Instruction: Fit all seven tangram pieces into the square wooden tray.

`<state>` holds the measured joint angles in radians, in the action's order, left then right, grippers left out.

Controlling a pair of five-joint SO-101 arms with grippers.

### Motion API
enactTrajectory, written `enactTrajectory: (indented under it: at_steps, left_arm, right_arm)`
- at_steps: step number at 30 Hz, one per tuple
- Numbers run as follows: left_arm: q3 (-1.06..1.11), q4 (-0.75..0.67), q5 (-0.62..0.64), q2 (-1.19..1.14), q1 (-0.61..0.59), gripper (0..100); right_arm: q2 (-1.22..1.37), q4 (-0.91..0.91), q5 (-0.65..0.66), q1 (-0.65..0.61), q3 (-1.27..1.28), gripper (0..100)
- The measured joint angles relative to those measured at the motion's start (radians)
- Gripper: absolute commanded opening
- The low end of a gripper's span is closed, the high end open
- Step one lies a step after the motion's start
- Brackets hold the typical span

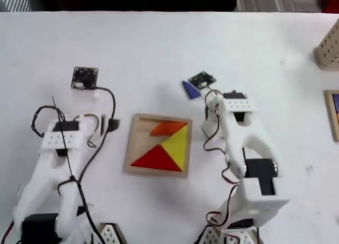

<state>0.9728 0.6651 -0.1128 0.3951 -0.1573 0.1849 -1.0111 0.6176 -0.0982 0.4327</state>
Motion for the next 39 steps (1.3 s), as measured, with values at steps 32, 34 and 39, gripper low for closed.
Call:
enactTrajectory:
  at_steps: [32,34,39]
  left_arm:
    - [0.000,0.000,0.000,0.000,0.000,31]
    - [0.000,0.000,0.000,0.000,0.000,31]
    - [0.000,0.000,0.000,0.000,0.000,31]
  right_arm:
    - [-0.133,0.068,-0.198,-0.061,0.015,27.5]
    - [-0.094,0.084,-0.132,-0.063,0.014,26.0]
    - [-0.011,0.091,-0.029,-0.080,-0.014,23.6]
